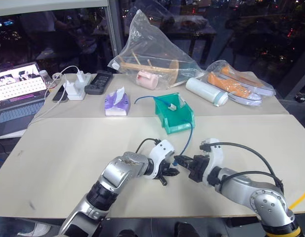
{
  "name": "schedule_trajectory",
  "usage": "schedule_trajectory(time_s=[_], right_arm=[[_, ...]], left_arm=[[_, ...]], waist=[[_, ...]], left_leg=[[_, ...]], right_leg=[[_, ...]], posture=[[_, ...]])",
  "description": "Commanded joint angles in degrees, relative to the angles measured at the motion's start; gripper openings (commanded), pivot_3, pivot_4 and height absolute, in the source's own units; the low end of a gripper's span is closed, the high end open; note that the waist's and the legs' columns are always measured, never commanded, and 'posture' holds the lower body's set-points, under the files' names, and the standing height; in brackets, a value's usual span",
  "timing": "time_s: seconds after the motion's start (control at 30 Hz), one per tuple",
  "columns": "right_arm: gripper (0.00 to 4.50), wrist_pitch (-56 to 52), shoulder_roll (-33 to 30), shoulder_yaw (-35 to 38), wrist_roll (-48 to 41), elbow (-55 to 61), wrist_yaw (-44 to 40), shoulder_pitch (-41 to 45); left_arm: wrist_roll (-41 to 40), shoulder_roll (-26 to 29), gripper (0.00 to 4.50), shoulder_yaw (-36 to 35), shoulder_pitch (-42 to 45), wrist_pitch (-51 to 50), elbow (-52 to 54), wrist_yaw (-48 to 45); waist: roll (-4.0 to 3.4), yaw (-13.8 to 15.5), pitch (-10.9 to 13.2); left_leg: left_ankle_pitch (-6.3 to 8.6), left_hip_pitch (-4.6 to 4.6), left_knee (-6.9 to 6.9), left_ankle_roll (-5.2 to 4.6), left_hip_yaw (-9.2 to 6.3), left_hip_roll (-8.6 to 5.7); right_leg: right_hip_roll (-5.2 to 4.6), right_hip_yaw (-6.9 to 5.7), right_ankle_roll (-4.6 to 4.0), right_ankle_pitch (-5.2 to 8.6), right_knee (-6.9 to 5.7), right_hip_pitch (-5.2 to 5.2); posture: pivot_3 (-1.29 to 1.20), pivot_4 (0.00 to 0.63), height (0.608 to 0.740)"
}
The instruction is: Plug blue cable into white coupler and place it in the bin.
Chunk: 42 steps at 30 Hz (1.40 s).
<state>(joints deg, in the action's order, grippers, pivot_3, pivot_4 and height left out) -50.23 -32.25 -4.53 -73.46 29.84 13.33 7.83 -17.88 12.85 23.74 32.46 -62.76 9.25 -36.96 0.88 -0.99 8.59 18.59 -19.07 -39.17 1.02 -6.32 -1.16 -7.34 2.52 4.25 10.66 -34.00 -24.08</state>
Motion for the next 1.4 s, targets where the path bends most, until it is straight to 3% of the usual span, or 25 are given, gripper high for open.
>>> schedule_trajectory(time_s=[0.03, 0.33, 0.37, 0.53, 0.67, 0.83, 0.97, 1.1, 1.3, 1.4], right_arm=[[0.0, -7.56, 1.36, -7.88, 2.75, -2.62, -1.18, -2.26], [0.0, -5.18, 2.88, -1.86, 4.25, 0.13, -2.52, -1.36], [0.0, -4.32, 2.9, -0.55, 4.4, 0.42, -2.95, -0.57], [0.0, -3.84, 2.21, 6.32, -0.62, 1.88, -1.31, 2.62], [0.0, -3.94, -0.37, 11.53, -5.72, 2.35, 0.65, 4.83], [0.0, -2.69, -5.9, 19.0, -10.06, -0.13, -0.04, 8.25], [0.0, -0.42, -8.26, 23.63, -7.68, -4.27, -3.38, 10.28], [0.0, 0.95, -9.18, 26.7, -5.67, -8.43, -7.2, 10.95], [0.0, 2.47, -11.73, 28.54, 2.39, -11.06, -15.2, 7.96], [0.0, 3.42, -11.5, 28.18, 6.48, -10.97, -17.92, 5.91]], left_arm=[[-0.41, -1.69, 0.68, -0.3, 2.88, 1.37, 0.58, 0.32], [-1.16, -0.36, 0.68, -1.15, 1.38, 1.73, 1.12, -0.18], [-1.92, -0.32, 1.69, -2.08, 1.07, 1.35, 1.25, -0.46], [-3.27, 2.75, 3.21, -3.22, -0.48, 1.53, 1.97, -2.33], [-3.5, 8.71, 4.45, -3.54, -3.44, 5.58, 2.55, -6.63], [-3.97, 14.42, 4.45, -10.43, -7.25, 14.88, 0.9, -9.54], [-5.9, 12.38, 4.45, -20.51, -8.31, 24.47, -1.29, -6.78], [-8.72, 9.65, 4.45, -29.61, -7.06, 24.0, -5.36, -1.35], [-8.93, 12.71, 4.45, -33.61, -11.61, 28.35, -3.13, -2.78], [-3.29, 13.56, 4.45, -33.81, -14.36, 35.46, -2.66, 1.3]], waist=[[0.04, -0.02, -0.09], [0.16, -0.06, -0.27], [0.16, -0.03, -0.27], [0.15, -0.13, -0.26], [0.13, -0.14, -0.24], [0.12, -0.09, -0.22], [0.15, 0.15, -0.13], [0.16, 0.5, -0.13], [0.15, -0.02, -0.13], [0.15, 0.0, -0.13]], left_leg=[[0.0, 0.03, 0.0, 0.0, 0.0, 0.0], [-0.01, 0.23, 0.0, 0.01, 0.0, 0.0], [-0.01, 0.23, 0.0, 0.01, 0.0, 0.0], [-0.02, 0.0, 0.0, 0.03, 0.0, 0.0], [-0.02, -0.1, 0.0, 0.04, 0.0, 0.0], [-0.02, -0.1, 0.08, 0.03, 0.01, 0.01], [-0.02, -0.13, 0.07, 0.03, 0.02, 0.01], [-0.01, -0.17, 0.07, 0.03, 0.01, 0.01], [0.01, -0.23, 0.1, 0.0, 0.03, 0.01], [0.03, -0.21, 0.17, -0.04, 0.05, 0.02]], right_leg=[[0.0, 0.0, 0.0, 0.0, 0.0, 0.02], [0.01, 0.02, -0.02, 0.03, -0.02, 0.18], [0.01, 0.02, -0.02, 0.03, -0.02, 0.18], [0.01, 0.03, -0.03, 0.02, -0.05, -0.11], [0.01, 0.03, -0.03, 0.02, -0.02, -0.21], [0.01, 0.02, -0.03, 0.02, 0.01, -0.21], [0.01, 0.01, -0.03, 0.02, 0.02, -0.22], [0.0, -0.02, 0.0, 0.0, 0.02, -0.17], [0.0, -0.02, 0.04, -0.03, 0.02, -0.22], [0.0, -0.01, 0.04, -0.03, 0.04, -0.23]], posture=[[0.0, 0.15, 0.74], [0.0, 0.15, 0.74], [0.0, 0.15, 0.74], [0.0, 0.15, 0.74], [0.0, 0.15, 0.74], [0.0, 0.15, 0.74], [0.0, 0.15, 0.74], [0.0, 0.15, 0.74], [0.0, 0.15, 0.74], [0.0, 0.15, 0.74]])
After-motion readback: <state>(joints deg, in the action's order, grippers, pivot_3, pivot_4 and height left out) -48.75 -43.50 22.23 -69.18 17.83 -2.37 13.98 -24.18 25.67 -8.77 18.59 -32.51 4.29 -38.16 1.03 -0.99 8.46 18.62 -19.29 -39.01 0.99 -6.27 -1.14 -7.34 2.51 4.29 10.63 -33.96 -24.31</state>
